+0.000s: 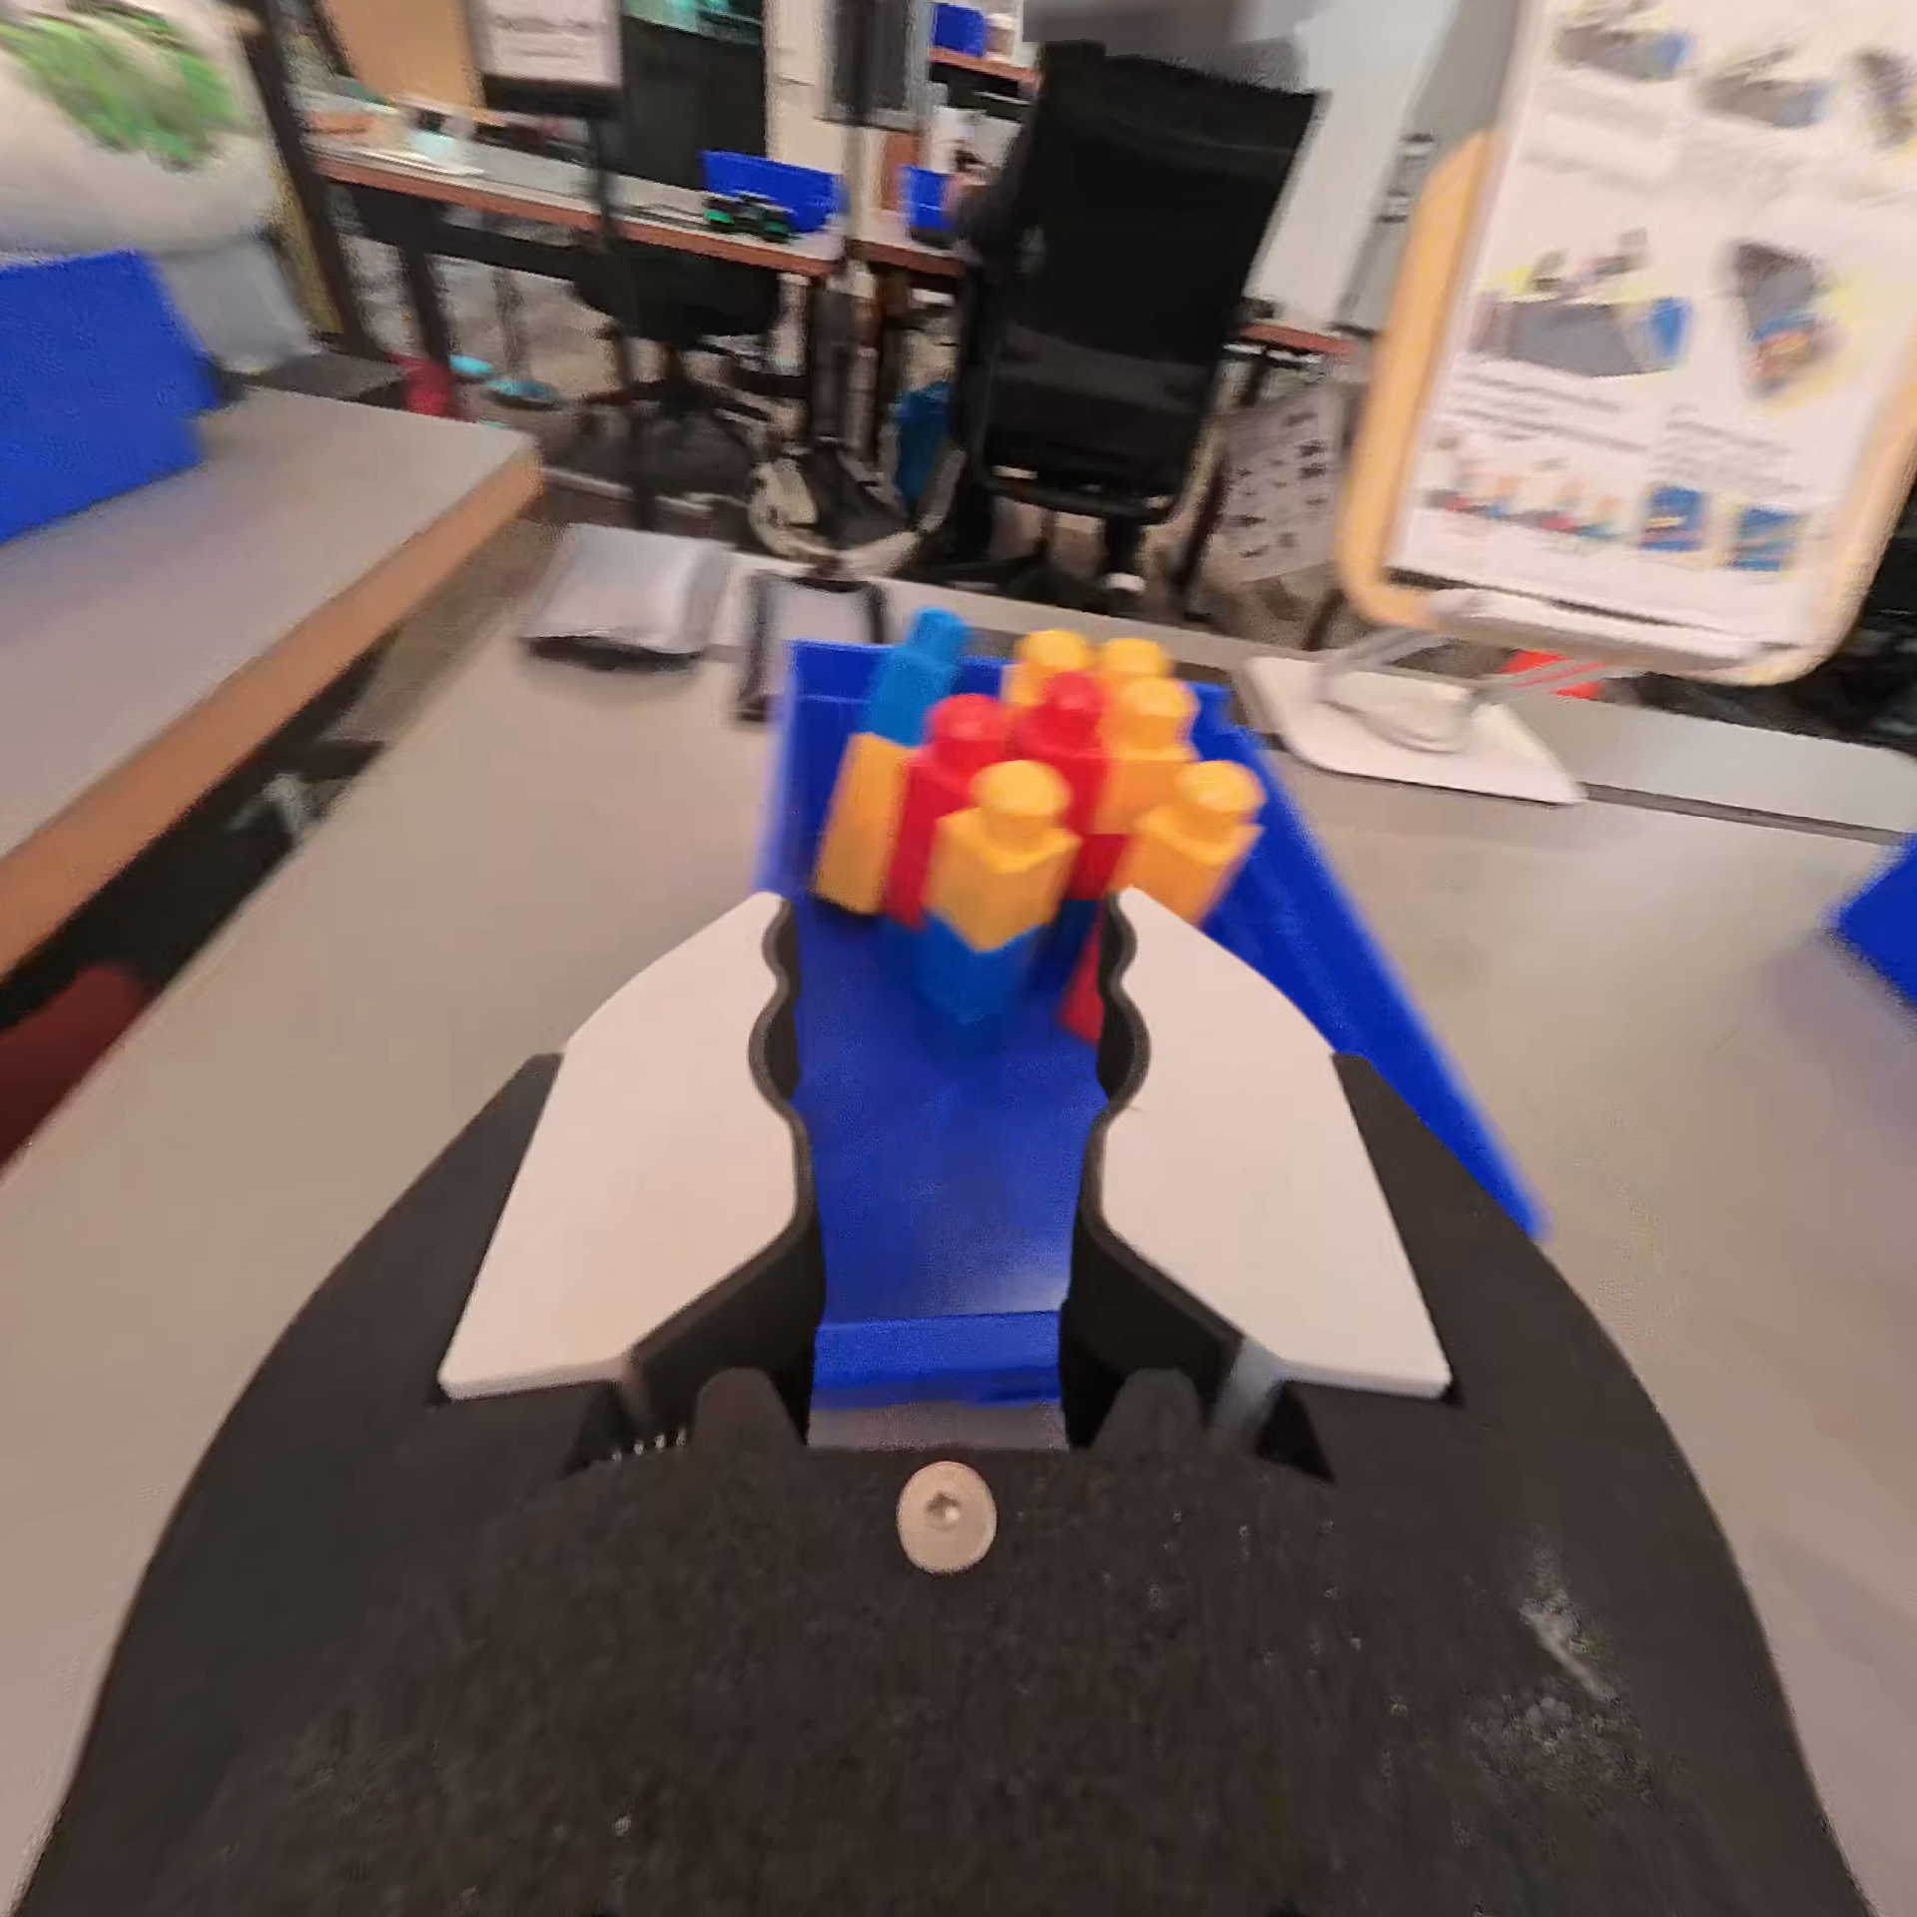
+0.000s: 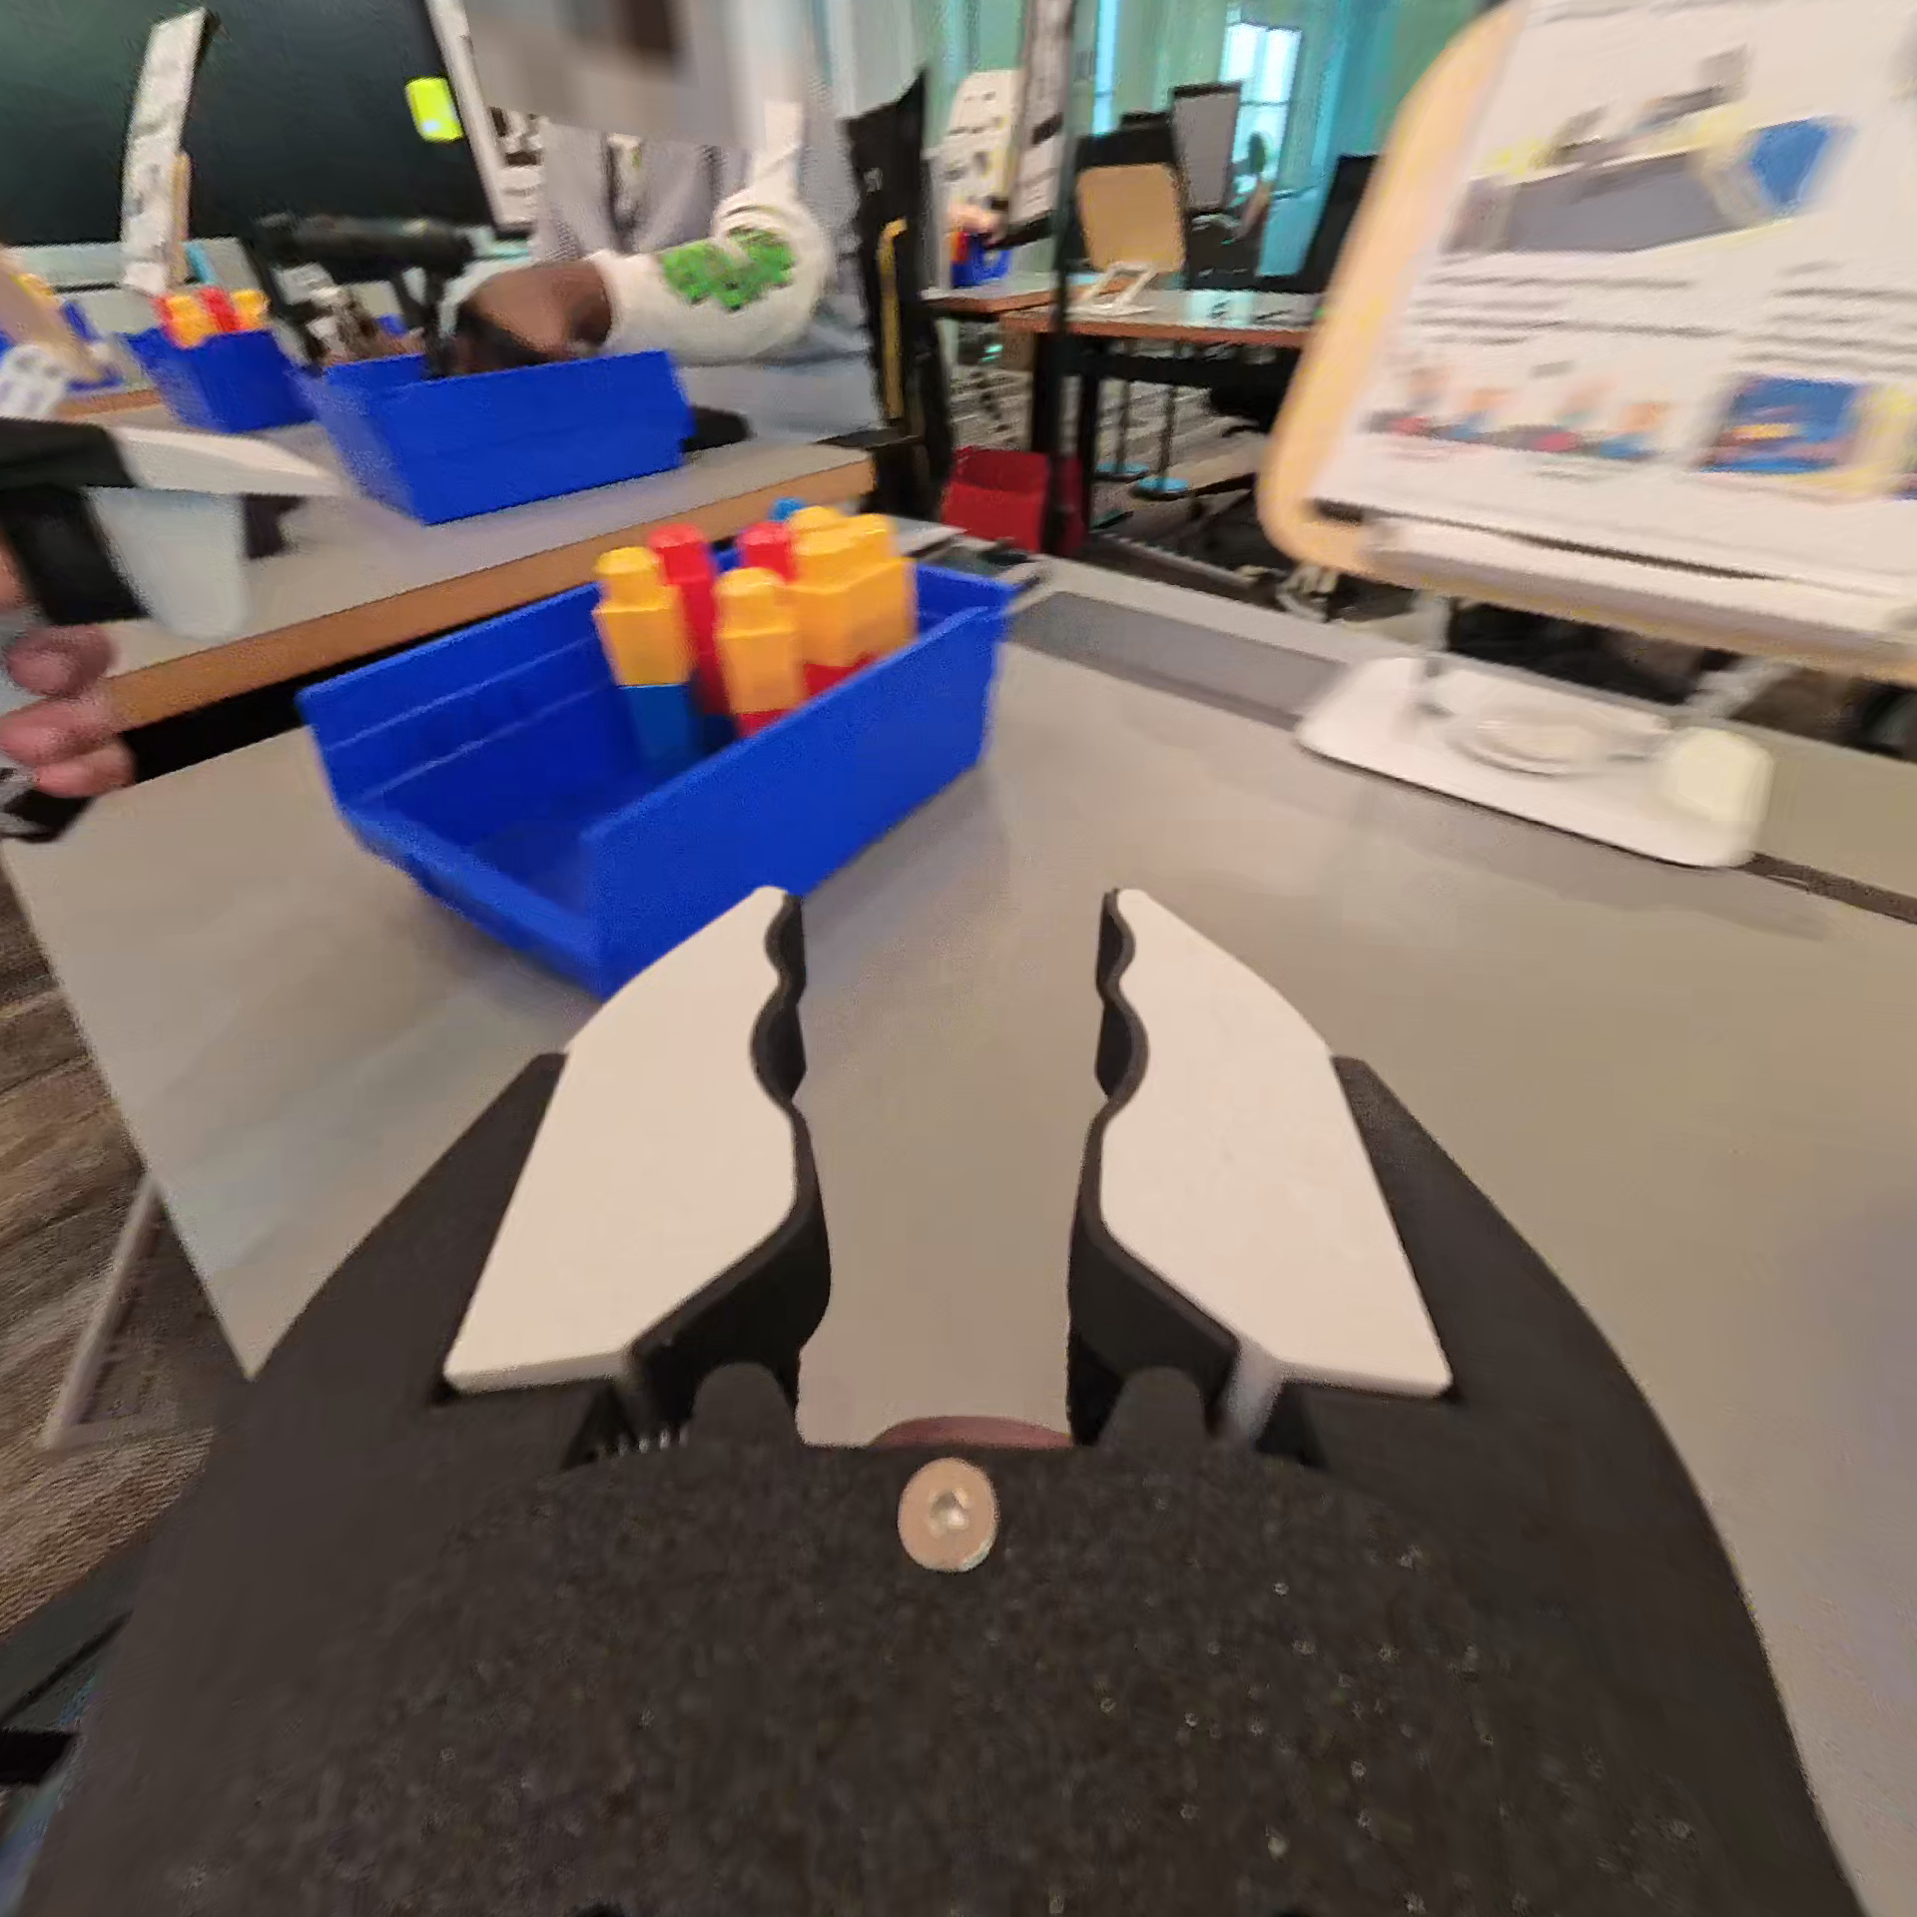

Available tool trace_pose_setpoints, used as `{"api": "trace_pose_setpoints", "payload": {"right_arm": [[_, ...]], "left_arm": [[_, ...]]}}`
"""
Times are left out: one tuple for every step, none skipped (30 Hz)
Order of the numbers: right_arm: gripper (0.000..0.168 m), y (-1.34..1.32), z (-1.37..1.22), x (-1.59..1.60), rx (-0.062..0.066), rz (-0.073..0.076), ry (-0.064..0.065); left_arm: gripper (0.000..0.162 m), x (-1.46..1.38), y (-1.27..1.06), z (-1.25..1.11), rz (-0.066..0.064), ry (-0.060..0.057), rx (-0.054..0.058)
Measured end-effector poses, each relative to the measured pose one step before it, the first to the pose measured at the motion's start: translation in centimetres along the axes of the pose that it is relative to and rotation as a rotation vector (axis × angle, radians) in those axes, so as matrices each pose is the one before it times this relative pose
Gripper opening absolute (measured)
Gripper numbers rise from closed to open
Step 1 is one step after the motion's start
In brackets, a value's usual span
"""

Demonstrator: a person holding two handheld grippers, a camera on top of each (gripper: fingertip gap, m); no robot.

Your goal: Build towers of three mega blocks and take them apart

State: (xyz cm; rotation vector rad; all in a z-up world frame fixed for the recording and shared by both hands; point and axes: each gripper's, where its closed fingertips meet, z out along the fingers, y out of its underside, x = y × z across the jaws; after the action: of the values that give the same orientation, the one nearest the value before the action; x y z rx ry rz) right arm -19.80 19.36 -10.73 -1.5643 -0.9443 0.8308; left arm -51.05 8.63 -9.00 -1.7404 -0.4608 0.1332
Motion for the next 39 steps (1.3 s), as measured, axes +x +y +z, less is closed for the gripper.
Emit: {"api": "trace_pose_setpoints", "payload": {"right_arm": [[0.055, -0.292, -2.113, 3.082, 0.0060, 0.0063, 0.0364], [0.056, -0.162, -2.039, 3.491, 0.0045, 0.0025, 0.0542], [0.056, -0.015, -1.887, 3.864, 0.0056, -0.0061, 0.0702], [0.056, 0.262, -1.654, 4.204, -0.0021, -0.0171, 0.0853], [0.057, 0.706, -1.364, 4.542, -0.0175, -0.0222, 0.1014], [0.058, 1.163, -1.026, 4.792, -0.0333, -0.0199, 0.1133], [0.059, 1.450, -0.618, 4.882, -0.0413, -0.0171, 0.1199], [0.057, 1.484, -0.169, 4.600, -0.0352, -0.0170, 0.1078], [0.056, 1.518, 0.248, 4.117, -0.0275, -0.0104, 0.0859], [0.054, 1.745, 0.564, 3.433, -0.0344, 0.0112, 0.0596], [0.052, 1.786, 0.754, 2.253, -0.0410, 0.0463, 0.0086], [0.052, 1.401, 0.772, 1.055, -0.0302, 0.0708, -0.0432], [0.052, 0.934, 0.626, 0.278, -0.0131, 0.0680, -0.0652], [0.048, 0.551, 0.503, 0.009, 0.0008, 0.0517, -0.0544], [0.045, 0.278, 0.486, -0.008, 0.0058, 0.0290, -0.0303], [0.043, 0.165, 0.516, 0.034, 0.0006, -0.0023, -0.0076], [0.042, 0.101, 0.537, 0.067, -0.0067, -0.0263, 0.0091], [0.039, 0.061, 0.530, -0.077, -0.0101, -0.0293, 0.0090], [0.034, 0.074, 0.519, -0.400, -0.0102, -0.0187, -0.0068], [0.030, -0.106, 0.345, -0.492, 0.0002, 0.0018, -0.0146], [0.023, -0.148, 0.119, -0.102, 0.0027, 0.0119, 0.0067], [0.012, -0.039, -0.029, 0.012, -0.0014, 0.0122, 0.0084], [0.005, 0.009, -0.117, -0.215, -0.0010, 0.0124, -0.0156], [0.005, 0.064, -0.104, -0.164, 0.0014, 0.0110, -0.0131], [0.005, 0.112, -0.113, -0.044, 0.0021, -0.0002, -0.0014], [0.005, 0.090, -0.143, -0.082, 0.0007, -0.0038, -0.0008], [0.005, 0.045, -0.162, -0.115, -0.0006, -0.0018, -0.0033], [0.005, -0.004, -0.117, -0.067, -0.0029, -0.0050, -0.0015], [0.005, -0.026, -0.069, -0.014, -0.0038, -0.0065, 0.0013], [0.005, -0.039, -0.027, 0.055, -0.0018, 0.0007, 0.0011], [0.005, -0.004, 0.012, 0.109, -0.0002, 0.0121, 0.0009], [0.005, 0.044, 0.026, 0.153, 0.0009, 0.0189, -0.0010], [0.005, 0.046, 0.051, 0.161, 0.0030, 0.0194, -0.0029], [0.006, 0.008, 0.059, 0.154, 0.0041, 0.0128, -0.0039], [0.006, -0.007, 0.001, 0.097, -0.0003, -0.0017, -0.0055], [0.007, -0.042, -0.122, 0.063, -0.0046, -0.0147, -0.0005], [0.009, -0.254, -0.337, 0.189, 0.0059, -0.0200, 0.0178], [0.013, -0.553, -0.573, 0.295, 0.0229, -0.0213, 0.0332], [0.019, -0.798, -0.778, 0.169, 0.0305, -0.0189, 0.0313]], "left_arm": [[0.055, 2.564, -0.351, 0.110, -0.0068, 0.0693, -0.0128], [0.056, 3.052, -0.212, 0.369, -0.0036, 0.0769, -0.0102], [0.056, 3.465, -0.083, 0.709, 0.0029, 0.0782, -0.0020], [0.056, 3.696, 0.287, 1.150, 0.0069, 0.0712, -0.0065], [0.056, 4.044, 0.747, 1.585, -0.0056, 0.0783, -0.0121], [0.056, 4.587, 1.226, 2.040, -0.0375, 0.1092, -0.0135], [0.053, 4.904, 2.000, 2.597, -0.0763, 0.1421, -0.0176], [0.052, 4.839, 3.076, 3.275, -0.0998, 0.1779, -0.0429], [0.049, 3.642, 4.019, 3.794, -0.0834, 0.1676, -0.1050], [0.043, 1.373, 3.846, 4.035, -0.0525, 0.0830, -0.1255], [0.045, 0.117, 2.361, 3.774, -0.0351, 0.0264, -0.0741], [0.049, -0.160, 0.746, 3.090, -0.0127, 0.0074, -0.0099], [0.051, -0.503, -0.251, 2.435, 0.0202, -0.0284, 0.0263], [0.056, -0.481, -0.624, 2.050, 0.0447, -0.0434, 0.0291], [0.063, -0.192, -0.553, 1.871, 0.0503, -0.0369, 0.0107], [0.071, -0.052, -0.281, 1.729, 0.0568, -0.0384, -0.0142], [0.080, 0.069, -0.181, 1.515, 0.0587, -0.0416, -0.0207], [0.085, 0.308, -0.180, 1.213, 0.0537, -0.0325, -0.0149], [0.086, 0.402, -0.141, 0.905, 0.0443, -0.0275, -0.0117], [0.084, 0.556, -0.113, 0.640, 0.0315, -0.0125, -0.0069], [0.087, 0.366, -0.145, 0.334, 0.0155, -0.0219, 0.0002], [0.093, -0.027, 0.081, 0.209, 0.0132, -0.0384, -0.0041], [0.100, -0.033, 0.039, 0.114, 0.0142, -0.0299, 0.0116], [0.106, 0.012, 0.075, 0.013, 0.0118, -0.0170, 0.0092], [0.106, 0.145, 0.125, -0.078, 0.0092, -0.0032, 0.0035], [0.107, 0.106, 0.118, -0.125, 0.0096, -0.0048, 0.0009], [0.107, 0.059, 0.135, -0.134, 0.0085, -0.0065, -0.0035], [0.108, 0.100, 0.110, -0.123, 0.0049, -0.0034, -0.0054], [0.109, 0.166, 0.102, -0.120, 0.0020, 0.0012, -0.0061], [0.110, 0.220, 0.067, -0.061, 0.0000, 0.0055, -0.0053], [0.112, 0.205, 0.042, -0.015, 0.0004, 0.0067, -0.0063], [0.111, 0.165, 0.026, 0.012, 0.0028, 0.0077, -0.0088], [0.111, 0.113, 0.006, 0.015, 0.0012, 0.0073, -0.0083], [0.109, 0.062, -0.027, -0.009, 0.0016, 0.0050, -0.0044], [0.105, -0.094, 0.024, -0.044, 0.0050, -0.0020, -0.0080], [0.099, -0.246, 0.011, -0.200, 0.0083, -0.0044, -0.0135], [0.095, -0.216, -0.309, -0.549, 0.0081, 0.0023, 0.0068], [0.094, -0.378, -0.485, -0.979, 0.0100, -0.0055, 0.0151], [0.092, -0.521, -0.550, -1.401, 0.0234, -0.0086, 0.0137]]}}
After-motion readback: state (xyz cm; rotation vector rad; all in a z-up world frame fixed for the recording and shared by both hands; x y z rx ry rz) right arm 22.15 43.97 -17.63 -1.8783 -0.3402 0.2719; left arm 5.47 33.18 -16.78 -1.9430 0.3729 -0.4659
